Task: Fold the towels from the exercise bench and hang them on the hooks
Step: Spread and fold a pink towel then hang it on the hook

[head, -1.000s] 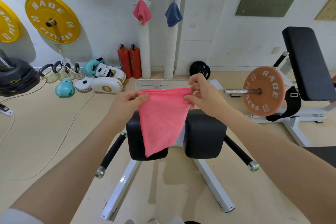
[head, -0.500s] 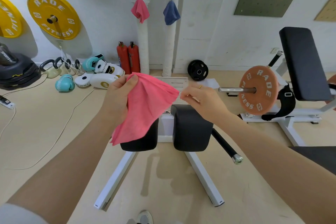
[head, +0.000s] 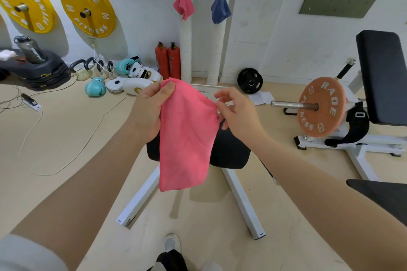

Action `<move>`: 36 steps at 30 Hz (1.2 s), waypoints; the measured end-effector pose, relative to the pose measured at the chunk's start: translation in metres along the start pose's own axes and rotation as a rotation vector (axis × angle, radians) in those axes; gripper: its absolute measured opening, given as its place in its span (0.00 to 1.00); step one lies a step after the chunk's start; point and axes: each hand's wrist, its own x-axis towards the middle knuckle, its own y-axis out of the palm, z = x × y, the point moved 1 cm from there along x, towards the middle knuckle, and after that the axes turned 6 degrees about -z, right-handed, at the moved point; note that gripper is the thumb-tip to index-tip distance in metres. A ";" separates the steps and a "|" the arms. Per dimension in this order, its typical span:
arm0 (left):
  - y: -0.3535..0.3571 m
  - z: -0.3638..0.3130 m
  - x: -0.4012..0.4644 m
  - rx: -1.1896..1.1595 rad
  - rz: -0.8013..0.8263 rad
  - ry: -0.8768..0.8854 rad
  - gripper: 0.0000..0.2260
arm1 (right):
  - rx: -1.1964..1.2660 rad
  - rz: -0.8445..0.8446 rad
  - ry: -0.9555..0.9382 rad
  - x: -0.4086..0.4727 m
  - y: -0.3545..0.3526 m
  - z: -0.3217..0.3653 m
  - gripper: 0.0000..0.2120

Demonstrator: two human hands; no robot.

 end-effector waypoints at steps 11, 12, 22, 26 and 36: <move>0.011 0.018 -0.027 -0.269 -0.163 -0.120 0.11 | 0.285 0.283 0.123 -0.035 0.004 -0.008 0.06; 0.011 0.020 -0.029 -0.275 -0.170 -0.120 0.11 | 0.316 0.284 0.124 -0.036 0.002 -0.008 0.06; 0.010 0.027 -0.033 0.645 -0.066 0.243 0.09 | 0.021 0.669 -0.049 -0.013 -0.065 0.010 0.08; 0.024 0.020 -0.037 0.676 -0.049 0.385 0.15 | 0.157 0.605 -0.050 0.000 -0.077 0.010 0.07; 0.026 0.019 -0.031 0.272 0.040 0.186 0.13 | 0.445 0.692 0.053 0.010 -0.084 0.010 0.10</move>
